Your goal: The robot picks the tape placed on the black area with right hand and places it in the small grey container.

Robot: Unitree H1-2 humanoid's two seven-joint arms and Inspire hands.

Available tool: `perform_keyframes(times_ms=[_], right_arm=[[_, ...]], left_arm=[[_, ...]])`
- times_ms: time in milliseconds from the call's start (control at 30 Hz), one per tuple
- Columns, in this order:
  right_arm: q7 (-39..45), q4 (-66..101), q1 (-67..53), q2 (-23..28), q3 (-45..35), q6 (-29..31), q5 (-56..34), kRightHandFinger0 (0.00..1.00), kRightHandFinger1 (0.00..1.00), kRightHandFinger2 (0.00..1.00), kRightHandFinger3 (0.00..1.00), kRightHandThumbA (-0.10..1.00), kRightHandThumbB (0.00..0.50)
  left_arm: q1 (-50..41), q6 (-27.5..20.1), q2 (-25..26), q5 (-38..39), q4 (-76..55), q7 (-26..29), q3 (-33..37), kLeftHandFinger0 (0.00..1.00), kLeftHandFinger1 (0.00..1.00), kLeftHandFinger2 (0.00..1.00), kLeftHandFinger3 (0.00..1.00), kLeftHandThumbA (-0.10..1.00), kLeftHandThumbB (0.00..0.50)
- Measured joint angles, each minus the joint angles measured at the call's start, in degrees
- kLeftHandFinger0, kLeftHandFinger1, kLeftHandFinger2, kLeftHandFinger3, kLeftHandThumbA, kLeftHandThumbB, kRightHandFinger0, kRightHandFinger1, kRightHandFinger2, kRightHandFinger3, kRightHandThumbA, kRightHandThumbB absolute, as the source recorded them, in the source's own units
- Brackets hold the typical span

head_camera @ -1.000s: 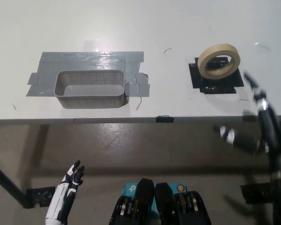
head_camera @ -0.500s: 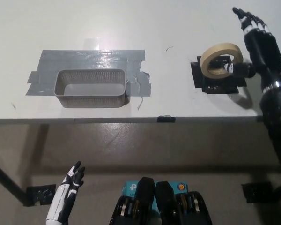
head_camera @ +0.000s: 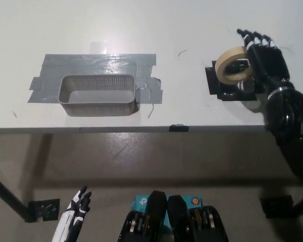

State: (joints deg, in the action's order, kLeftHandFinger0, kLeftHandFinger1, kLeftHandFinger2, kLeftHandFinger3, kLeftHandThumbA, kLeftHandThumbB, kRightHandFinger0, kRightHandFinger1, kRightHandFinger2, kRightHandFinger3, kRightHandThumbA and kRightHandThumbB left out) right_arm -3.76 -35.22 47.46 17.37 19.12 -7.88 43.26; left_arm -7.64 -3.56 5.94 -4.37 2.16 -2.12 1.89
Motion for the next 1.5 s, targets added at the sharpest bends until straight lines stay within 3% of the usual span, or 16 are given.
perform_keyframes(times_ms=[333,1167,1500], right_arm=[[0.4,-3.6,3.8,-1.7,2.0,-1.8,0.2,1.00,1.00,1.00,1.00,1.00,0.420],[0.3,-15.2,9.3,-0.9,10.5,-2.9,3.3,1.00,1.00,1.00,1.00,1.00,0.448],[-2.0,-16.1,10.9,-0.7,13.0,-3.6,6.0,1.00,1.00,1.00,1.00,0.99,0.362]], left_arm=[[0.0,-0.2,0.0,-0.7,0.0,0.0,0.0,1.00,1.00,1.00,1.00,0.96,0.072],[0.2,-0.7,0.0,-1.6,-0.2,0.0,0.2,1.00,1.00,1.00,1.00,0.98,0.072],[0.2,-0.9,0.0,-1.9,-0.2,0.0,0.4,1.00,1.00,1.00,1.00,1.00,0.074]])
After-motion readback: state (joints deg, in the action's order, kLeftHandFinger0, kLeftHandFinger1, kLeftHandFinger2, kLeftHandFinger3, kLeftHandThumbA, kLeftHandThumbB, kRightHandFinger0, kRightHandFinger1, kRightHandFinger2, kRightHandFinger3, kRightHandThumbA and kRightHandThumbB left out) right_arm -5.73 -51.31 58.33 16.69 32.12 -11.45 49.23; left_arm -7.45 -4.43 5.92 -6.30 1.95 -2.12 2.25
